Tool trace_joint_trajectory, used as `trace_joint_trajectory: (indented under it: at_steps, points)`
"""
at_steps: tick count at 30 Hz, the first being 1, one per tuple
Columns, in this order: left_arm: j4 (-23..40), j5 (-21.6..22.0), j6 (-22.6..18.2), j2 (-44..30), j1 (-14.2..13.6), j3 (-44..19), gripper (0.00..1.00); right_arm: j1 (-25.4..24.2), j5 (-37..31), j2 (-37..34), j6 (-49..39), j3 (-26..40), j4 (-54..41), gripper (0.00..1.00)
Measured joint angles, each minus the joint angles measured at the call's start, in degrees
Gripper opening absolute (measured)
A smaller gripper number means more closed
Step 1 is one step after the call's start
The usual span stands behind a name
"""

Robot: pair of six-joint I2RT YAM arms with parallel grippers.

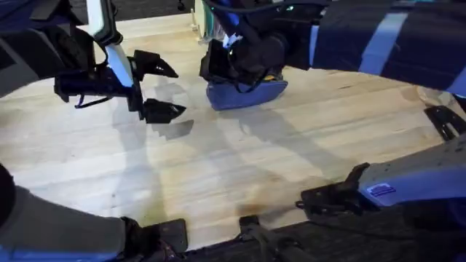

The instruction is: Unzip the bag, pick up the pens from the table one at a time and place them inside, then zip the bag closed.

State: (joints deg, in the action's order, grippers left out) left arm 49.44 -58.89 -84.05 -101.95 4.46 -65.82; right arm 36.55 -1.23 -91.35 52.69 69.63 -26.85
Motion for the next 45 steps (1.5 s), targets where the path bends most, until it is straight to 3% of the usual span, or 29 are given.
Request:
trace_joint_trajectory:
  at_steps: [10,18,25,32,33,35,39,44,45]
  points:
    - [-5.39,-0.05,0.58,0.02,-4.86,0.0,0.992,-0.34,0.65,0.02,0.0,-0.02,0.02,0.032]
    - [-14.23,-0.29,8.43,-0.53,-9.59,0.0,0.992,-0.34,0.67,0.02,0.0,-0.04,0.02,0.032]
    - [-15.37,-0.28,12.53,-4.56,-13.74,0.0,0.993,-0.34,0.67,0.02,0.0,-0.04,0.02,0.032]
    - [-16.21,-0.35,13.27,-5.03,-14.28,0.0,0.994,-0.34,0.67,0.02,0.0,-0.04,0.04,0.031]
    - [-16.37,-0.54,13.59,-5.03,-14.28,0.0,0.963,-0.34,0.67,0.02,0.0,-0.04,0.02,0.031]
    - [-16.68,-1.05,13.84,-5.03,-14.28,0.0,0.729,-0.34,0.67,0.02,0.0,-0.04,0.04,0.031]
    - [-17.64,-1.36,14.02,-5.03,-14.28,0.0,0.051,-0.34,0.89,0.02,0.0,-0.04,-0.09,0.031]
    - [-17.77,-1.33,14.05,-5.03,-14.28,0.0,0.047,-0.8,1.08,0.02,-0.01,-0.04,-0.22,0.031]
    - [-17.75,-1.1,14.04,-5.03,-14.28,0.0,0.046,-3.38,1.86,0.06,-0.02,-0.04,-1.83,0.031]
